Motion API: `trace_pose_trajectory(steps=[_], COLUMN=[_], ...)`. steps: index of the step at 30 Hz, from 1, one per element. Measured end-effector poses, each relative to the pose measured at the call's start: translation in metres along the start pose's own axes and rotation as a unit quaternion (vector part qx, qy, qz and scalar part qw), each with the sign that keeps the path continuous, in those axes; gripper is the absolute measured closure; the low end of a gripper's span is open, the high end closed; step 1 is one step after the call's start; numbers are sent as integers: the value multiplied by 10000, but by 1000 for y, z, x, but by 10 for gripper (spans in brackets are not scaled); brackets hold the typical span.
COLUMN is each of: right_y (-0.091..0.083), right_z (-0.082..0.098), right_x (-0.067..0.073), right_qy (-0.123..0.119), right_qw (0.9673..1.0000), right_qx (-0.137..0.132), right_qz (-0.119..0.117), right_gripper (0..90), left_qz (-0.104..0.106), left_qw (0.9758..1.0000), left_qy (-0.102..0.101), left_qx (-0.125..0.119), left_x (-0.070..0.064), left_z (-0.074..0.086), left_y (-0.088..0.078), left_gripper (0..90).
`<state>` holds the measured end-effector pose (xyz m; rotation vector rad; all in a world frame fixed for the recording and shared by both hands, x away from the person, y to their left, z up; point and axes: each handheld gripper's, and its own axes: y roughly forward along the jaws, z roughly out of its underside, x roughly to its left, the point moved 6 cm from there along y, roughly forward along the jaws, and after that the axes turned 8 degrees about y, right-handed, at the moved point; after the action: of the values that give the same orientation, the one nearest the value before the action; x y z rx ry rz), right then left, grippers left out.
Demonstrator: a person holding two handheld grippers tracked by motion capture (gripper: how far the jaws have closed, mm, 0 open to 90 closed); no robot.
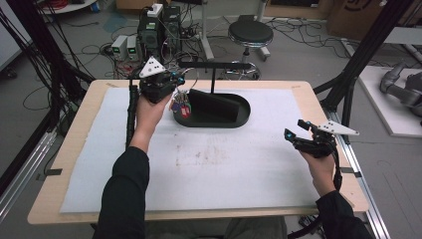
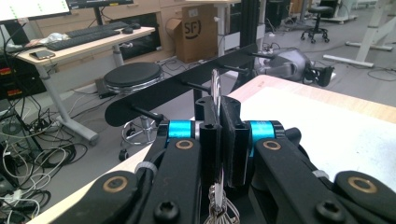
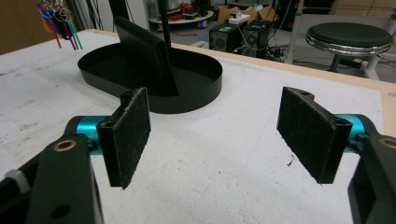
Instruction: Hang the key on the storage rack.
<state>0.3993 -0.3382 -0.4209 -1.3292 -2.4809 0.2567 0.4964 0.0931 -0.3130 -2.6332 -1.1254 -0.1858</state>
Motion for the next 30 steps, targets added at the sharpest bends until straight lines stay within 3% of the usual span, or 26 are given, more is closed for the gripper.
trace_pose_trajectory(steps=[23, 30], right_y=[0, 0], right_z=[0, 0], right_x=[0, 0], right_qy=[-24, 0], right_qw=[10000, 10000], right_qx=[-13, -24], right_qz=[7, 0], right_gripper=[263, 263], left_qz=[-267, -244], left_qw=[9987, 9981], left_qy=[-413, -560], left_qx=[102, 121], left_x=[15, 18], left_z=[16, 21], left_y=[20, 25], left_gripper=[864, 864])
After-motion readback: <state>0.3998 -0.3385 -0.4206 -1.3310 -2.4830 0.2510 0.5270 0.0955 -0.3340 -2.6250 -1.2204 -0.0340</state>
